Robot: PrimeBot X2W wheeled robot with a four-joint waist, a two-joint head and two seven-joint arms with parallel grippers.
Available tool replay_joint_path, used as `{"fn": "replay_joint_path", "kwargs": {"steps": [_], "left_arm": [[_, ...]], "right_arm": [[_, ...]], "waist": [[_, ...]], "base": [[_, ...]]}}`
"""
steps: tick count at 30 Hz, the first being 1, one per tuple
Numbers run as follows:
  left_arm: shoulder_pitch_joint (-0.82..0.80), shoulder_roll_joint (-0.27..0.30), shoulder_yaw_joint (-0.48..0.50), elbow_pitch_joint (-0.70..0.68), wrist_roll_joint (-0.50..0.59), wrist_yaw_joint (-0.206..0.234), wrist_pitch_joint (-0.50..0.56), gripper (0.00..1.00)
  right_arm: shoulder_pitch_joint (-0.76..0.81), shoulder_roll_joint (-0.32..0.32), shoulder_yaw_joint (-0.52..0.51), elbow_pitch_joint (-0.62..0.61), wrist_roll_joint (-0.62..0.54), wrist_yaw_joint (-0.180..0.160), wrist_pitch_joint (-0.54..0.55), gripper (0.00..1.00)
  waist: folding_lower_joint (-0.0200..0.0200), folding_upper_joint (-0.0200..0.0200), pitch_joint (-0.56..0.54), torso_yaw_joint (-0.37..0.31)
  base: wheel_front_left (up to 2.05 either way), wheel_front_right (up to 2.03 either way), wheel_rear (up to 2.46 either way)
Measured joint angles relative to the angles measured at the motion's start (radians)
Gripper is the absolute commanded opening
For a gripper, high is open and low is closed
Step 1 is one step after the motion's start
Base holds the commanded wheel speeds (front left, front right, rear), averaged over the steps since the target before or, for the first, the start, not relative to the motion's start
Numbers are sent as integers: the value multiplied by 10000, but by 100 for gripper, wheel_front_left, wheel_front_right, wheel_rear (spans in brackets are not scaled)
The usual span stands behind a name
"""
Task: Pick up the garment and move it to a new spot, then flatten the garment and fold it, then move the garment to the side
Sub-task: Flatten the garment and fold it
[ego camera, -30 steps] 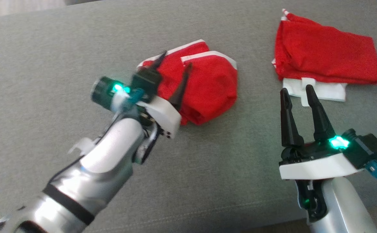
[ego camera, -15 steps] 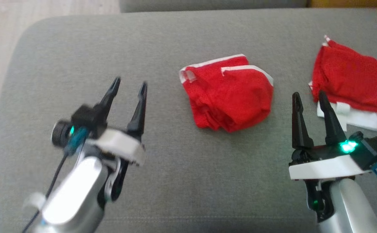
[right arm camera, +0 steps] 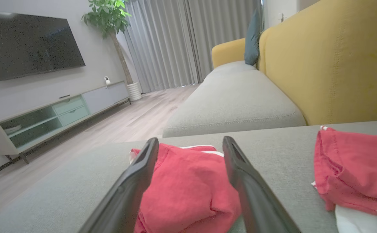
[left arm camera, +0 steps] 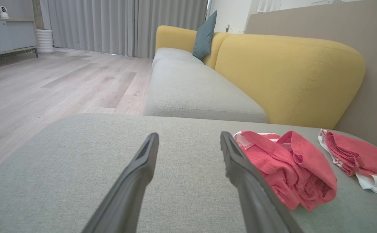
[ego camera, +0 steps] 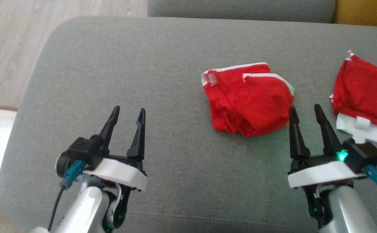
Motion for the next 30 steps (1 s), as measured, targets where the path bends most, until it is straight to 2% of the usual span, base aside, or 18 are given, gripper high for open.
{"fn": "replay_joint_path", "kwargs": {"steps": [10, 19, 25, 26, 27, 30], "left_arm": [[8, -690, 604, 472, 560, -790, 0, 100], [-2, -1041, 945, 715, 901, -1229, 0, 100], [-2, -1243, 1164, 809, 1049, -1406, 0, 100], [-3, -1248, 1191, 811, 1051, -1411, 0, 100], [-2, -1252, 1221, 817, 1060, -1467, 0, 100], [-2, -1273, 1312, 842, 1174, -1524, 0, 100]], "right_arm": [[-1980, -8, 341, 1726, -245, 0, 1482, 100], [-3407, -21, 58, 3670, -713, 0, 1714, 100], [-3862, -27, -58, 4692, -1127, 0, 1712, 100], [-3882, -29, -50, 4824, -1141, 0, 1712, 32], [-3894, -27, -35, 4930, -1139, 0, 1708, 0], [-3938, -38, 115, 5141, -1005, 0, 1595, 0]], "waist": [[0, 0, 387, 695], [0, 0, 726, 1237], [0, 0, 913, 1341], [0, 0, 934, 1330], [0, 0, 950, 1307], [0, 0, 971, 1181]], "base": [[0, 0, 0], [0, 0, 0], [0, 0, 0], [0, 0, 0], [0, 0, 0], [0, 0, 0]]}}
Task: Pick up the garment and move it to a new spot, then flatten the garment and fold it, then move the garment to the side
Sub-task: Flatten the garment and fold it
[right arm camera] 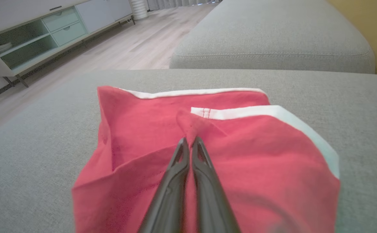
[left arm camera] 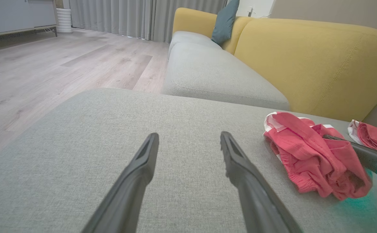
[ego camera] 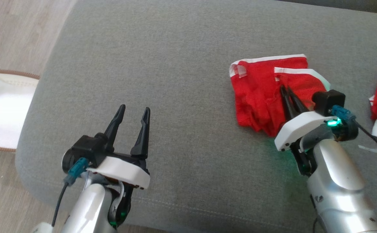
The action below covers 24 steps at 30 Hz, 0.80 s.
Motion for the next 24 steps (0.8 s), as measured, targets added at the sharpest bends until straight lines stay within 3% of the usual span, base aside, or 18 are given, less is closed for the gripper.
{"fn": "replay_joint_path", "kwargs": {"steps": [11, 20, 24], "left_arm": [[2, -73, 236, 42, 201, -144, 0, 100], [284, -81, 203, 33, 63, -59, 0, 100], [511, -79, 198, 27, 48, 61, 0, 100]], "right_arm": [[-990, -81, 1755, -278, 1544, 0, -1164, 0], [-2956, -121, 3712, -1342, 3783, 0, -1716, 0], [-3803, -121, 3812, -1383, 4702, 0, -1860, 0]], "waist": [[0, 0, -410, -301], [0, 0, -1066, 41], [0, 0, -1330, 224]], "base": [[0, 0, 0], [0, 0, 0], [0, 0, 0]]}}
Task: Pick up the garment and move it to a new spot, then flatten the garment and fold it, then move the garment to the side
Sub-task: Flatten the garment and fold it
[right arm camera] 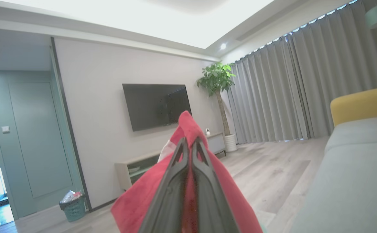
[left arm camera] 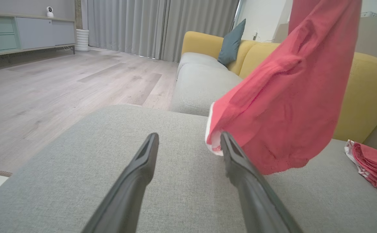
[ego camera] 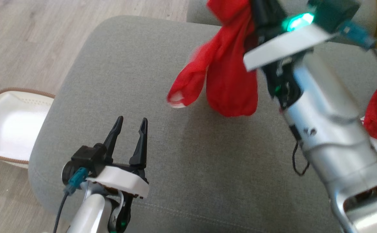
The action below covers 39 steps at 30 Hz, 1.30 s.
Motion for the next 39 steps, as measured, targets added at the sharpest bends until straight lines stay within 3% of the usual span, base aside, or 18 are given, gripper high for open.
{"fn": "replay_joint_path", "kwargs": {"steps": [5, 8, 9, 12, 18, 19, 20, 24, 26, 32, 39], "left_arm": [[95, 2, 31, -119, -27, 88, 0, 100], [152, 2, 75, -201, -27, 161, 0, 100], [147, 0, 132, -282, -27, 159, 0, 100], [133, 0, 251, -326, -27, 157, 0, 100], [102, -2, 297, -334, -25, 98, 0, 100], [100, -2, 314, -326, -23, 67, 0, 100], [96, -2, 324, -316, -21, 59, 0, 100], [75, -2, 330, -309, -6, -17, 0, 100], [40, -2, 336, -309, 12, -21, 0, 100], [-81, -4, 368, -313, 38, -25, 0, 100], [-100, -4, 541, -387, 75, -17, 0, 100]], "right_arm": [[-870, 17, -343, 502, 474, 0, -96, 0], [-970, 27, -1147, 1908, 408, 0, -140, 0], [-823, -12, -1795, 2941, -127, 0, -140, 0], [-307, 2, -3200, 4121, -1576, 0, -138, 0], [1106, -58, -7143, 4717, -4591, 0, -138, 0], [1319, -50, -7728, 4562, -5030, 0, -138, 62], [1493, -42, -8287, 4368, -5496, 0, -138, 100], [1742, -38, -9722, 3837, -6913, 0, -138, 100], [1696, -33, -9551, 3923, -6974, 0, -138, 100], [1700, 82, -7996, 3699, -5722, 0, -138, 100], [3533, 79, -5726, 794, -4033, 0, -138, 100]], "waist": [[0, 0, -145, 16], [0, 0, -156, -100], [0, 0, -75, -202], [0, 0, 93, -390], [0, 0, 349, -771], [0, 0, 376, -853], [0, 0, 399, -937], [0, 0, 436, -1278], [0, 0, 434, -1458], [0, 0, 373, -1894], [0, 0, 200, -2332]], "base": [[0, 0, 0], [0, 0, 0], [0, 0, 0], [0, 0, 0], [0, 0, 0], [0, 0, 0], [0, 0, 0], [0, 0, 0], [0, 0, 0], [0, 0, 0], [0, 0, 0]]}}
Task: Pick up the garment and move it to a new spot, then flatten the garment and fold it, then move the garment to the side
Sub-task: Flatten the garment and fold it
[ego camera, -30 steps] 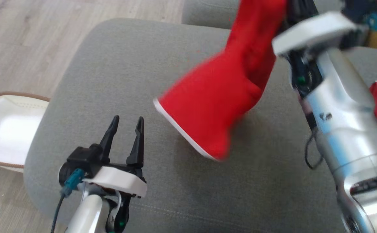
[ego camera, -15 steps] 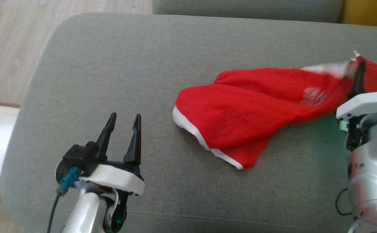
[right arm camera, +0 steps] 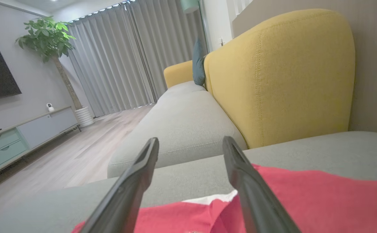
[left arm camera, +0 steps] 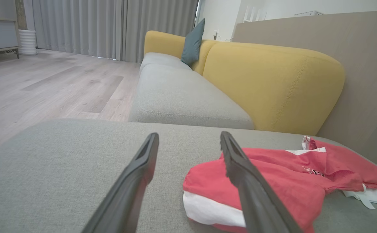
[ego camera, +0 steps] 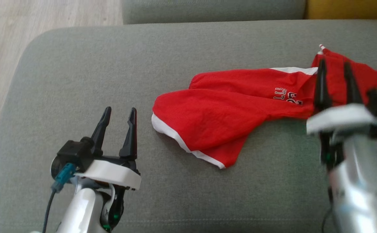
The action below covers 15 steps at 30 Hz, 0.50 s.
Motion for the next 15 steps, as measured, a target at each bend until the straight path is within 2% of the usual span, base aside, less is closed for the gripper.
{"fn": "replay_joint_path", "kwargs": {"steps": [8, 15], "left_arm": [[85, 0, 81, -182, 0, 4, 0, 100], [569, 2, 92, -270, 2, 17, 0, 100]], "right_arm": [[3391, 54, 1160, -3287, 880, 0, 0, 100], [4942, 111, 1812, -4148, 1078, 0, 0, 100]], "waist": [[0, 0, -261, -120], [0, 0, -400, -115]], "base": [[0, 0, 0], [0, 0, 0]]}}
